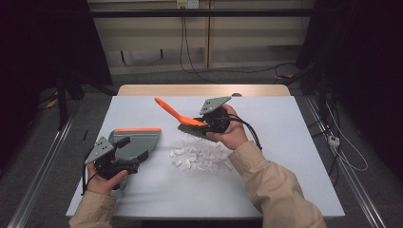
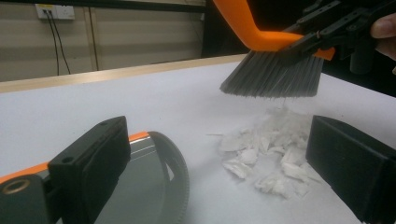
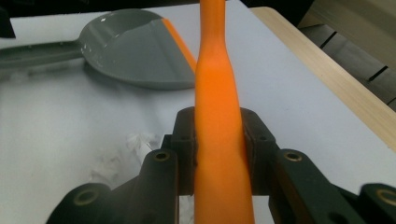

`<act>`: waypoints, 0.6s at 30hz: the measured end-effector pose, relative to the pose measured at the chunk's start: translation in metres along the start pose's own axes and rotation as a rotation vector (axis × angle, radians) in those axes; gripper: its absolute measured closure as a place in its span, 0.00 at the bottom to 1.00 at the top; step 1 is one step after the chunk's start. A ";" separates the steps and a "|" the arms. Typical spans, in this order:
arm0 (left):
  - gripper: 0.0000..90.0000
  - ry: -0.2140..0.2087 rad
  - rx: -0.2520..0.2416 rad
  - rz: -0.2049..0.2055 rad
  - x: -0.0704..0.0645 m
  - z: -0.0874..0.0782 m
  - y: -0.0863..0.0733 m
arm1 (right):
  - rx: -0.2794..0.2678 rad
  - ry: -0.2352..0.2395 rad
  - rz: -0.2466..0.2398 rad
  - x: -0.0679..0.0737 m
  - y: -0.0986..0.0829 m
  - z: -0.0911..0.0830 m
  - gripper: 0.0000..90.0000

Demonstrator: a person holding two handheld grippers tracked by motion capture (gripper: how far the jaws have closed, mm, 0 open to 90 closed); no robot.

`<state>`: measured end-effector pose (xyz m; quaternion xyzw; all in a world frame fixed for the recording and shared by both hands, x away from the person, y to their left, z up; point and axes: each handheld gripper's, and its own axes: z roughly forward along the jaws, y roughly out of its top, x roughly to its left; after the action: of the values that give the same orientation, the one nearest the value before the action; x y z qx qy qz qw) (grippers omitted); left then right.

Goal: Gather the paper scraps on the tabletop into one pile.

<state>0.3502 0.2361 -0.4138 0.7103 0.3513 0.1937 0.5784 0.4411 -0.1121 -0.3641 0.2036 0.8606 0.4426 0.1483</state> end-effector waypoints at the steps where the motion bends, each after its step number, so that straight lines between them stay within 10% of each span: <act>1: 0.07 -0.001 -0.001 -0.001 0.000 0.000 0.000 | -0.012 -0.012 0.019 0.001 0.001 -0.001 0.79; 18: 0.07 0.004 -0.013 -0.001 0.001 -0.007 0.000 | -0.098 -0.074 0.339 0.057 -0.022 0.018 0.80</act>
<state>0.3461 0.2411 -0.4125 0.7060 0.3515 0.1972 0.5824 0.3943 -0.0832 -0.3969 0.3545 0.7853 0.4949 0.1126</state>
